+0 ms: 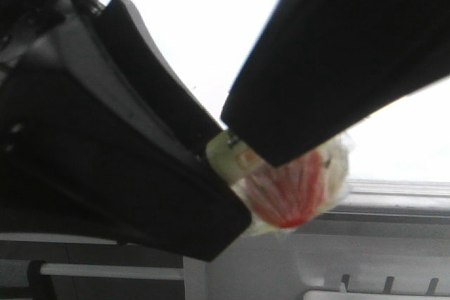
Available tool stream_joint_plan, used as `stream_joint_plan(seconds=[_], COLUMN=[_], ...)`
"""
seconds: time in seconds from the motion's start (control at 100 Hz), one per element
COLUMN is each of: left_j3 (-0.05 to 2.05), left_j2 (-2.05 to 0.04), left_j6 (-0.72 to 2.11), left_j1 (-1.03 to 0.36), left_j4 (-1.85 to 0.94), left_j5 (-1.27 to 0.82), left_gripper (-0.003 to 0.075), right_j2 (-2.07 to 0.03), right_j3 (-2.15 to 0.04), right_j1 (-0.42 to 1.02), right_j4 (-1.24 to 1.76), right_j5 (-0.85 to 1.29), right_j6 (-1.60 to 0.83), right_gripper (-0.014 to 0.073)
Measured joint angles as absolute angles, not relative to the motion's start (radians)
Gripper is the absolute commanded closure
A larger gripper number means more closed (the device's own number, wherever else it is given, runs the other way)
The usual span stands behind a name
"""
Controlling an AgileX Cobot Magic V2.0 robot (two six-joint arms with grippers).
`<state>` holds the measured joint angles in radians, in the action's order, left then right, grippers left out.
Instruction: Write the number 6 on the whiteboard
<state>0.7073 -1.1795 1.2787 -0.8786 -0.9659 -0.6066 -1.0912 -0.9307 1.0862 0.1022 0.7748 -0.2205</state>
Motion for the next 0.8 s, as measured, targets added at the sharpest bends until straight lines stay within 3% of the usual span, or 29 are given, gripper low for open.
stream_joint_plan(seconds=[0.26,0.49,0.56,0.73,0.8], left_j3=[0.707,0.707,0.707,0.709,0.709], left_j2=[-1.189,-1.189,-1.189,-1.189,-1.189], left_j6=[1.299,1.336,1.338,1.305,1.281], left_j1=[-0.883,-0.887,-0.887,-0.887,-0.887], left_j4=[-0.977,-0.964,-0.964,-0.982,-0.986], left_j5=[-0.621,-0.631,-0.634,-0.639,-0.637], left_gripper=[0.0735,0.0739,0.0739,0.0739,0.0739], right_j2=[-1.091,-1.092,-1.092,-1.079,-1.047], right_j3=[-0.931,-0.931,-0.931,-0.931,-0.931], right_j1=[1.086,1.086,1.086,1.086,1.084], right_j4=[0.098,0.108,0.108,0.082,0.064], right_j5=[0.774,0.778,0.778,0.769,0.767], right_j6=[-0.230,-0.237,-0.237,-0.238,-0.232], right_gripper=[0.0636,0.0613,0.0510,0.0092,0.0065])
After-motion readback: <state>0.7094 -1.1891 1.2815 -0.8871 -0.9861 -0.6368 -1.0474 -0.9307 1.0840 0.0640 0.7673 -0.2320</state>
